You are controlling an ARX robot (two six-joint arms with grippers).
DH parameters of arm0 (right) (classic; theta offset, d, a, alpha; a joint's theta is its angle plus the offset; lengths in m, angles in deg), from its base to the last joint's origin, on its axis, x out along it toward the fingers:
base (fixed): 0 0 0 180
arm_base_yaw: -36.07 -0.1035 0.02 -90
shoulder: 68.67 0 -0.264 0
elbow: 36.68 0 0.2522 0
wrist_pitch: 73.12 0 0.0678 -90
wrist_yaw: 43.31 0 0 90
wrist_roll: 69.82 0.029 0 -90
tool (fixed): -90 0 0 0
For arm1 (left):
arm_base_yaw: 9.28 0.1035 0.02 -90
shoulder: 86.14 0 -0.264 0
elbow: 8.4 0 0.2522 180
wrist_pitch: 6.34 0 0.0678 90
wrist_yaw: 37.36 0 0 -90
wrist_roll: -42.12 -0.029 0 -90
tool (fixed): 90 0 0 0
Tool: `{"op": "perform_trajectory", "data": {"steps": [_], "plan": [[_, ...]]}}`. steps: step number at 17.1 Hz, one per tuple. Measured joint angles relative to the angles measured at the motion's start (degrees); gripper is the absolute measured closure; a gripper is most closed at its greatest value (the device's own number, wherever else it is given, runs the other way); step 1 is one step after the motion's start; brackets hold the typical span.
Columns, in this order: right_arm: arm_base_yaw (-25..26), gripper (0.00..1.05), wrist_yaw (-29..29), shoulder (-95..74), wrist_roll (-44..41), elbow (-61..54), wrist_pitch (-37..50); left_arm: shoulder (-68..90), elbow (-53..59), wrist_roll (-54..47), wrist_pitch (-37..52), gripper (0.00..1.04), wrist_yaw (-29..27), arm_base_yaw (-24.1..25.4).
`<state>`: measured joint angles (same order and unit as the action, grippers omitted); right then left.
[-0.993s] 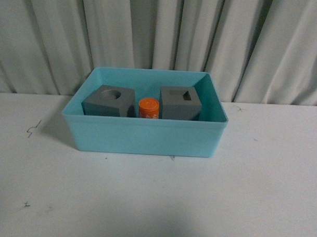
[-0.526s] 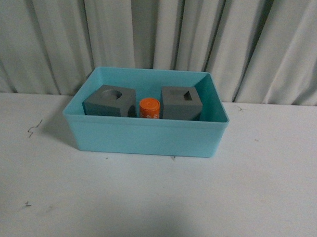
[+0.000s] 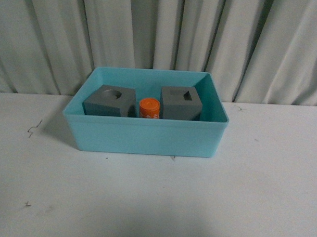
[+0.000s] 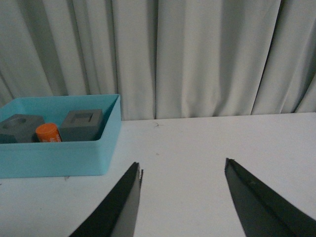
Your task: Place gray and orange parts in blue box
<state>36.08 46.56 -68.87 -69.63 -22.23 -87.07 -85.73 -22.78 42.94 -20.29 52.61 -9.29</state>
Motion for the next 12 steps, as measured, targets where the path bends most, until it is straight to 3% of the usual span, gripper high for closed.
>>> {"op": "perform_trajectory", "data": {"steps": [1,2,3,12], "plan": [[0.0,0.41,0.0,0.0,0.0,0.0,0.0,0.0,0.0,0.0,0.0,0.07,0.0,0.0],[0.0,0.10,0.0,0.0,0.0,0.0,0.0,0.0,0.0,0.0,0.0,0.07,0.0,0.0],[0.0,0.06,0.0,0.0,0.0,0.0,0.0,0.0,0.0,0.0,0.0,0.07,0.0,0.0],[0.0,0.06,0.0,0.0,0.0,0.0,0.0,0.0,0.0,0.0,0.0,0.07,0.0,0.0]]}}
